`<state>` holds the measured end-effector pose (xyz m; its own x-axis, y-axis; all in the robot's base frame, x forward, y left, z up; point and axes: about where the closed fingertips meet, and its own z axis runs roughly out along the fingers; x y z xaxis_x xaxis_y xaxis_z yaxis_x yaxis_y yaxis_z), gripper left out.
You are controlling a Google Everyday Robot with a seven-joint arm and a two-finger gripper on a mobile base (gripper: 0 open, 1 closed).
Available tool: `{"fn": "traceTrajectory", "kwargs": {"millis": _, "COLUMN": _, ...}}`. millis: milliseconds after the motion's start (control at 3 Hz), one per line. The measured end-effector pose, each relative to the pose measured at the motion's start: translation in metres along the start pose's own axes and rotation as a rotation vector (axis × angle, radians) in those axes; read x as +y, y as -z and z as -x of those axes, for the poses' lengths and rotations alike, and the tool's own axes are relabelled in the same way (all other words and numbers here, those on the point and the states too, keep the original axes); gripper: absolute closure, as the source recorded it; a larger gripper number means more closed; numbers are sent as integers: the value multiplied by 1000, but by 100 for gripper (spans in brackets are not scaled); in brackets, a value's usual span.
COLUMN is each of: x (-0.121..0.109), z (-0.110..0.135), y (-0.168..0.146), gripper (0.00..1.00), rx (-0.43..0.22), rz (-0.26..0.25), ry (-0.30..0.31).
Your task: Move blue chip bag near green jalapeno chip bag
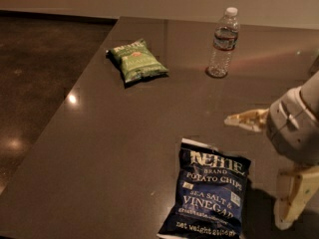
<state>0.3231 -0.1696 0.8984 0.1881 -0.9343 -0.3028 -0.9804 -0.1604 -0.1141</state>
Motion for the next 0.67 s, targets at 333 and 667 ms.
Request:
{"fn": "traceTrajectory", "kwargs": {"millis": 333, "x": 20, "z": 11, "y": -23, "gripper": 0, "rx": 18, "rz": 44, "ry": 100}}
{"fn": "traceTrajectory", "kwargs": {"millis": 667, "x": 39, "z": 25, "y": -46, "gripper": 1, "rx": 19, "rz": 100, "ry": 218}}
